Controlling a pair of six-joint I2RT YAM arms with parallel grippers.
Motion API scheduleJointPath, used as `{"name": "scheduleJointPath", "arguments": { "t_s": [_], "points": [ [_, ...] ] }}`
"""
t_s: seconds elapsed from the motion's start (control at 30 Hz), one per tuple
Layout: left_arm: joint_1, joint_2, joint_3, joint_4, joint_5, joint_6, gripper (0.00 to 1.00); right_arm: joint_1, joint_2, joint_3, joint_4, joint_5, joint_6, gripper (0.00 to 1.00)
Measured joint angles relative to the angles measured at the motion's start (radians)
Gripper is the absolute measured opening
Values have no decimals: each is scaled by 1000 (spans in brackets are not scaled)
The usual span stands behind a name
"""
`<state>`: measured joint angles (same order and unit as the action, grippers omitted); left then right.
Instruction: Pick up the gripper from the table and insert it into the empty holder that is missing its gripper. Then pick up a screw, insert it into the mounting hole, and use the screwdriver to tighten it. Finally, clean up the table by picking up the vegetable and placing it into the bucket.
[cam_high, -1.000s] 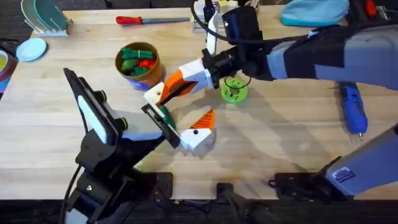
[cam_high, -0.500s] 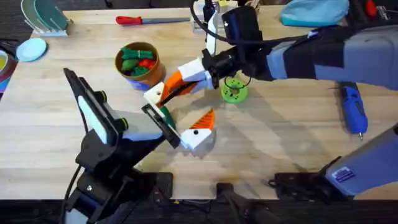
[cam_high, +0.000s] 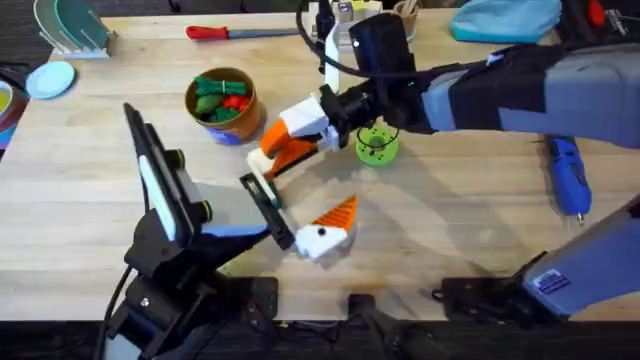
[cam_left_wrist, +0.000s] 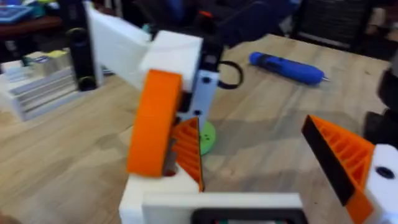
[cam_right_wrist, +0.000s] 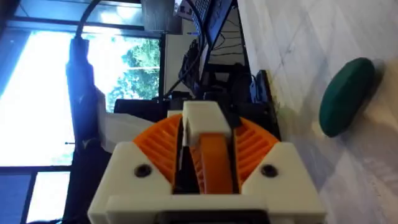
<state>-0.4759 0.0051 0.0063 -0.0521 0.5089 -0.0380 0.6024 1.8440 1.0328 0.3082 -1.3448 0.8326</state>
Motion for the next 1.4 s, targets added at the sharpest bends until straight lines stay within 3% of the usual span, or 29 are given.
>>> {"name": "scheduleJointPath", "arguments": {
  "t_s": [0.13,0.27,0.33,0.4,0.43,0.8,1.1,1.2,1.4],
  "points": [
    [-6,0,0,0,46,0,992,2,2,0,2,-3,0,474],
    [-6,0,0,0,63,1,992,-4,2,0,3,-3,-2,608],
    [-6,0,0,0,71,1,993,-4,2,0,2,-3,-3,719],
    [-6,0,0,0,75,1,993,-6,2,0,3,-2,-6,949],
    [-6,0,0,0,75,1,992,-8,2,1,3,-1,-8,980],
    [-6,0,0,0,76,1,993,-135,-4,17,44,130,-37,993],
    [-6,0,0,0,76,1,992,-290,-45,155,26,231,-91,993],
    [-6,0,0,0,76,1,992,-315,-53,199,-136,272,-160,993],
    [-6,0,0,0,76,1,992,-315,-53,336,-715,476,-424,993]
  ]
}}
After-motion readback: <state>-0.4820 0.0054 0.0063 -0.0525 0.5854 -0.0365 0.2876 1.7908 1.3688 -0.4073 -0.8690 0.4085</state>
